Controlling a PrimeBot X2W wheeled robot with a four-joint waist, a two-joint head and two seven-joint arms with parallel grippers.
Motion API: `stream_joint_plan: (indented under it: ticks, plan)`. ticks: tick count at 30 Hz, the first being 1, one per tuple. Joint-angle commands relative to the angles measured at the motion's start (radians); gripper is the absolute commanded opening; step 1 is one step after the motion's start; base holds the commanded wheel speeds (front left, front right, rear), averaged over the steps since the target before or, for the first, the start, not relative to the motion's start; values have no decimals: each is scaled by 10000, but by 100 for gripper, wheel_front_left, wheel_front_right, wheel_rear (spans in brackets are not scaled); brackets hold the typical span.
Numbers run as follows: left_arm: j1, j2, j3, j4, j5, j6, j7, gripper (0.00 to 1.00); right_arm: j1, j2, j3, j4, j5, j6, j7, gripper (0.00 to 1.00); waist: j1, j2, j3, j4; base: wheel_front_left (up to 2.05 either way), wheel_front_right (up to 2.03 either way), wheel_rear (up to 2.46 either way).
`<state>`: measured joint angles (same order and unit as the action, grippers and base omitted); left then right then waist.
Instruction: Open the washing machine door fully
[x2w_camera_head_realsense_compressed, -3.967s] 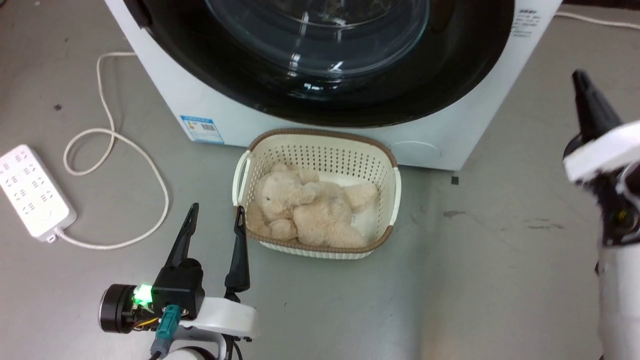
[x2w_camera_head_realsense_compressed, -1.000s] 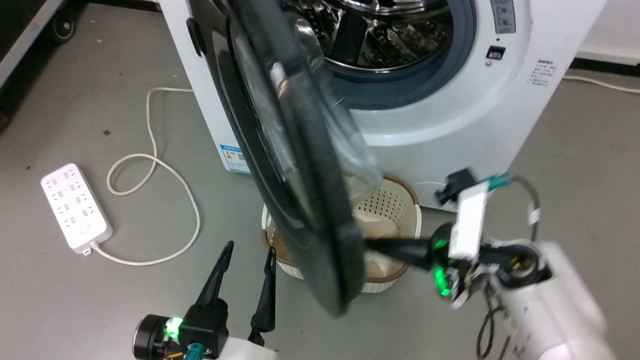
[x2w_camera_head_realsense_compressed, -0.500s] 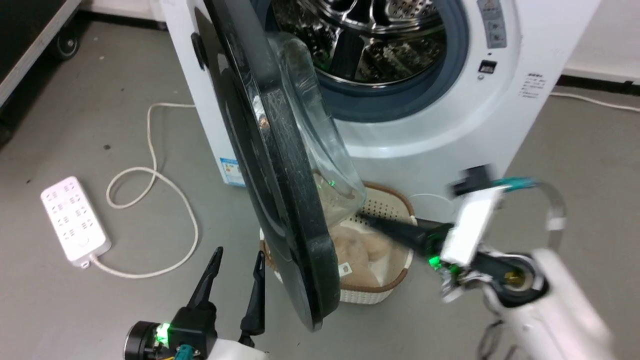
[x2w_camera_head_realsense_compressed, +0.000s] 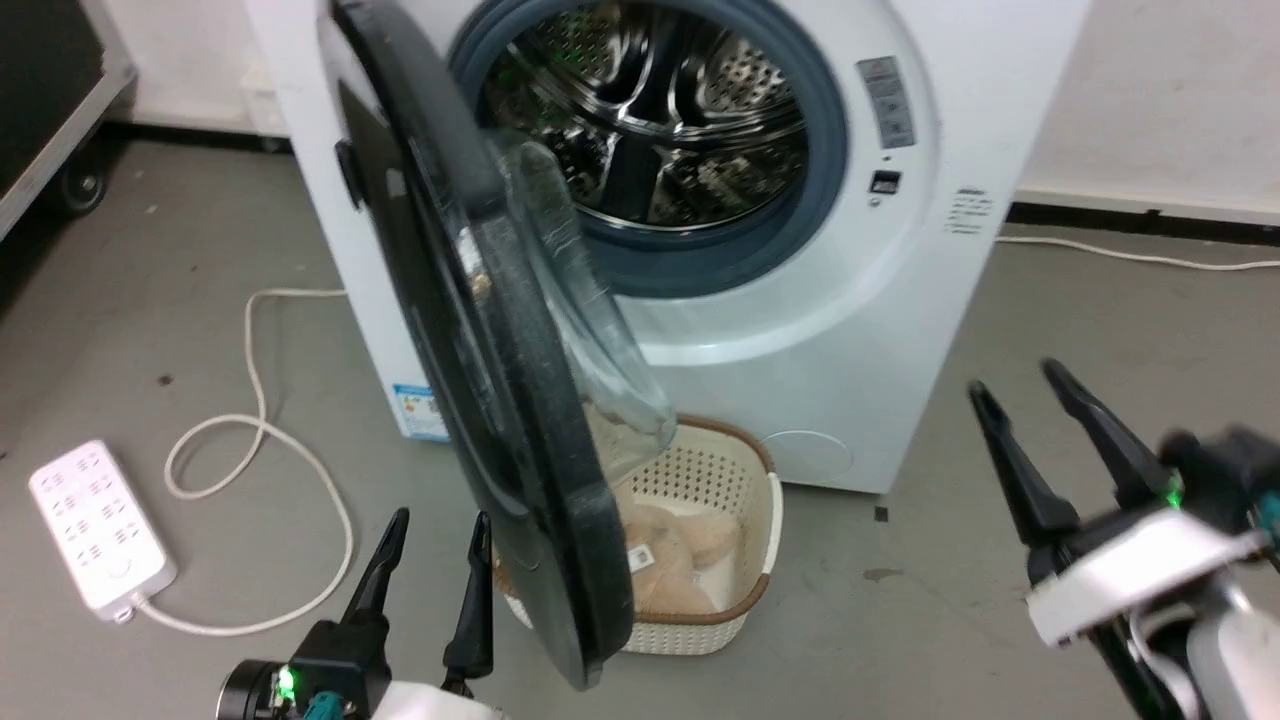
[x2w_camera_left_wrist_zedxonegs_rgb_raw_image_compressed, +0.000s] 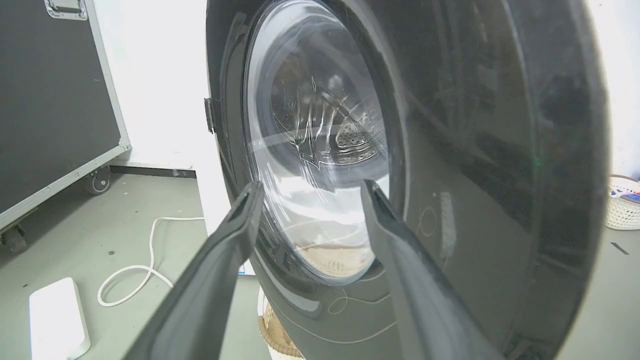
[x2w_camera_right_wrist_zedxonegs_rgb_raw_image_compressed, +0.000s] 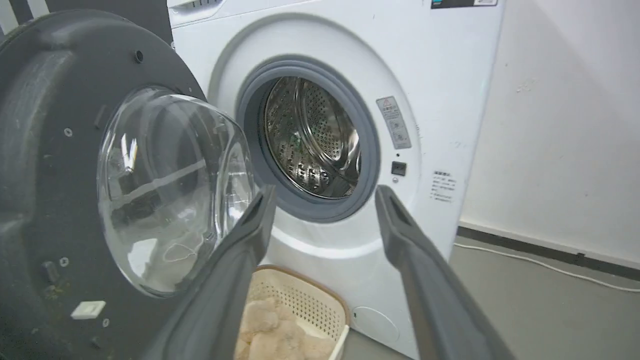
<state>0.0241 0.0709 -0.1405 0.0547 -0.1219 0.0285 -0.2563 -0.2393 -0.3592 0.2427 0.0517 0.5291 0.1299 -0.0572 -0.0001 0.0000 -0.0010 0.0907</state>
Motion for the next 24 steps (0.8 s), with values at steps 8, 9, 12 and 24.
stream_joint_plan:
  ticks: [8,9,12,24]
  plan:
    - [533,25,195,-79,-40,-163,-55,100,2610,2615,-2472,-593,-3693,8,-1370,100,1,0,-297,-280,0,0,0]
    - [585,20,186,-69,-35,-180,-55,100,2867,2801,-2625,-642,-3848,8,-1414,100,1,0,-330,-292,0,0,0]
    - [731,9,191,-32,-35,-226,-55,100,3462,3032,-2866,-674,-4201,8,-1473,100,1,0,-397,-346,0,0,0]
    - [804,-35,199,106,124,-253,-55,100,3989,3088,-2821,-302,-3954,8,-1740,100,1,0,-412,-419,0,0,0]
